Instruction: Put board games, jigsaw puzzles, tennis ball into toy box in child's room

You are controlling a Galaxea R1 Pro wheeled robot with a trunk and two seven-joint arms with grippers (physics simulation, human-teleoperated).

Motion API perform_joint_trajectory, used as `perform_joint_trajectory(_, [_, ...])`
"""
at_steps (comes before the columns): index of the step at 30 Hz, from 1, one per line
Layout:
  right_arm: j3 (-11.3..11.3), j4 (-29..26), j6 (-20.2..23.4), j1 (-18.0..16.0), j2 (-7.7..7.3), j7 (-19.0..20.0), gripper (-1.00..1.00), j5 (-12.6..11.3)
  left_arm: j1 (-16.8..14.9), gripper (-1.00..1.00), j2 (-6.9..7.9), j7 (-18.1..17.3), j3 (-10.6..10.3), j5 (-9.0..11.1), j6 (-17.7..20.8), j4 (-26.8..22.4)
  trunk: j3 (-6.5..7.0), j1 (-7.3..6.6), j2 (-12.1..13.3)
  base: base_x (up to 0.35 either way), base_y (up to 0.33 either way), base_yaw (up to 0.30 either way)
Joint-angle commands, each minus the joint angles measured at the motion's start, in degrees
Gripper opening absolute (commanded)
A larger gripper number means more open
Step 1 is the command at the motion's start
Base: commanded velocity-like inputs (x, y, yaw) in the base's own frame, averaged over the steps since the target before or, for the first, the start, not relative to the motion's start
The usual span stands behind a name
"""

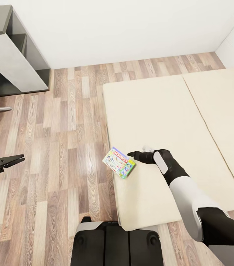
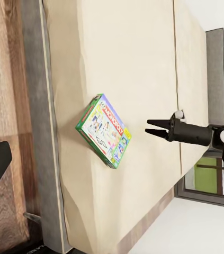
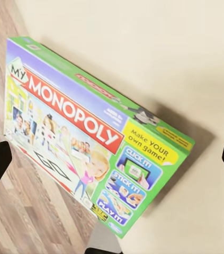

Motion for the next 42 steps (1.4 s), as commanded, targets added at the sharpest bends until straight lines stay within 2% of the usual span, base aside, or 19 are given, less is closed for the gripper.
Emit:
perform_joint_trajectory(1, [0.0,0.0,0.2,0.0,-0.01,0.2,1.00,0.2,0.0,1.00,0.01,-0.3,0.0,-0.1,0.6,0.0,-0.06,0.03,-0.1,0.000,0.000,0.000])
perform_joint_trajectory(21, [-0.3,-0.5,0.6,0.1,-0.19,0.7,1.00,-0.5,0.0,1.00,0.01,-0.2,0.0,-0.1,0.5,0.3,-0.06,0.03,-0.1,0.000,0.000,0.000])
perform_joint_trajectory(29, [-0.4,-4.7,2.3,1.5,-0.23,3.0,1.00,-0.6,0.2,1.00,0.17,-0.2,0.1,-0.1,0.4,0.4,-0.06,0.03,-0.1,0.000,0.000,0.000])
perform_joint_trajectory(37, [-0.9,-22.0,8.7,10.0,-0.24,8.0,1.00,-0.6,0.5,1.00,0.43,-0.3,0.3,-0.1,0.4,0.6,-0.06,0.03,-0.1,0.000,0.000,0.000])
perform_joint_trajectory(38, [-1.3,-26.4,10.2,12.1,-0.24,8.6,1.00,-0.6,0.5,1.00,0.47,-0.3,0.3,-0.1,0.2,0.7,-0.06,0.03,-0.1,0.000,0.000,0.000])
perform_joint_trajectory(42, [-2.8,-33.9,12.4,16.3,-0.24,9.2,1.00,-0.7,0.7,1.00,0.51,-0.3,0.3,-0.1,-0.6,0.9,-0.06,0.03,-0.1,0.000,0.000,0.000])
